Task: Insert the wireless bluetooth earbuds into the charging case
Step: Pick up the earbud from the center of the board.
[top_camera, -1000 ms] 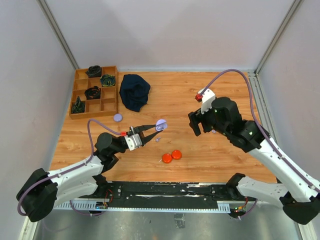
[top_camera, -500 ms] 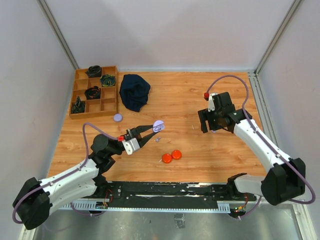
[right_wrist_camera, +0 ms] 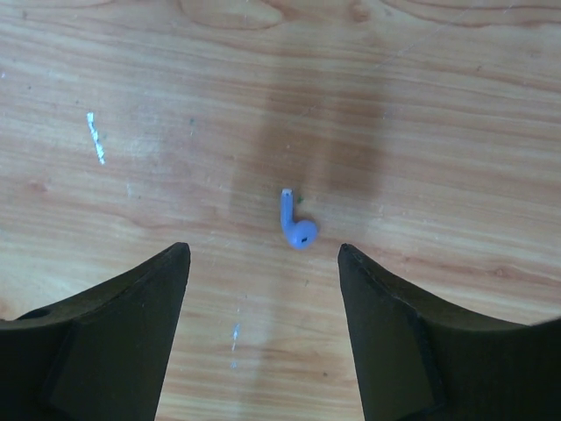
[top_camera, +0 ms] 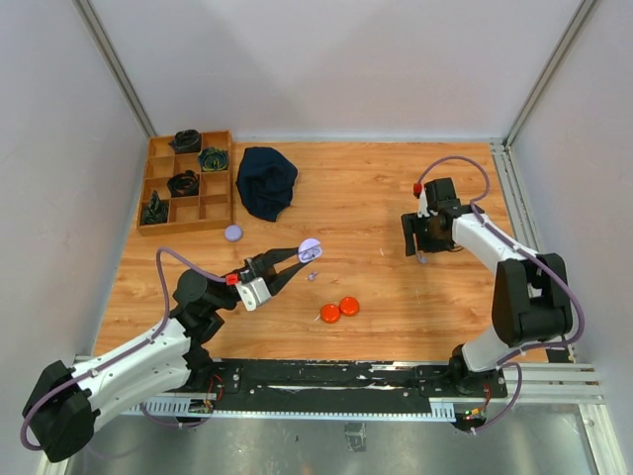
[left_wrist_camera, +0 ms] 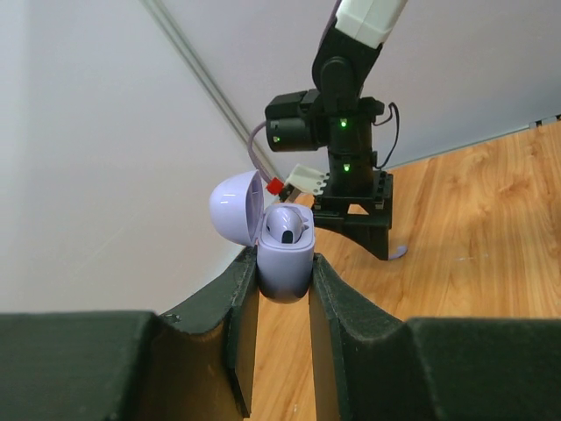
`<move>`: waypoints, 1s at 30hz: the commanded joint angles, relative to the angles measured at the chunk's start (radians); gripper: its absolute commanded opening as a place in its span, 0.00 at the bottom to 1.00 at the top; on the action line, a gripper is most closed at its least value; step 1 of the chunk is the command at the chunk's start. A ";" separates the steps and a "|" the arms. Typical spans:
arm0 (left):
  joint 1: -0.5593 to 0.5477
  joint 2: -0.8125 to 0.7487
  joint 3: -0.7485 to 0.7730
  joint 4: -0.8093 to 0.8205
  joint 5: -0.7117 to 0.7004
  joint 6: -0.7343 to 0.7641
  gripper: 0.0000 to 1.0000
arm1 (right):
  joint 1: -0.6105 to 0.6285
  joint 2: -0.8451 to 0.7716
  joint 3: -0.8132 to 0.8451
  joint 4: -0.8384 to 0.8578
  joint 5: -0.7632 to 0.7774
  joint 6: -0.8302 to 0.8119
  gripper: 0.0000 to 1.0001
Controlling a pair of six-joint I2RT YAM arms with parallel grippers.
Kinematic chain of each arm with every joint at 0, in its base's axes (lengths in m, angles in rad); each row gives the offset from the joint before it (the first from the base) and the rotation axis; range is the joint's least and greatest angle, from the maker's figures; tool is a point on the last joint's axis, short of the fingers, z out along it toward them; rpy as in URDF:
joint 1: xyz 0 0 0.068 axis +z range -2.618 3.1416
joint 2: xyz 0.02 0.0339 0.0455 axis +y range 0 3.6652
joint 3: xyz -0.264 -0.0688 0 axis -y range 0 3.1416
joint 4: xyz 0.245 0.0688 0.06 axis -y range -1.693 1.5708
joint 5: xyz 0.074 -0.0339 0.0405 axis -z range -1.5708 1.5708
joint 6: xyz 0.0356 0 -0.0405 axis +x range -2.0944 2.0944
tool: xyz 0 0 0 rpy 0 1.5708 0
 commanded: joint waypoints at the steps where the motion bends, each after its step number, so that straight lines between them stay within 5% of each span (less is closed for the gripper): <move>1: 0.009 -0.023 0.016 -0.001 -0.006 0.024 0.00 | -0.024 0.070 0.046 0.048 -0.025 -0.006 0.69; 13: 0.009 -0.028 0.019 -0.025 -0.021 0.044 0.00 | -0.029 0.220 0.090 0.069 -0.084 -0.028 0.59; 30: 0.009 -0.015 0.023 -0.030 -0.009 0.050 0.00 | 0.013 0.094 -0.019 -0.081 -0.141 0.010 0.54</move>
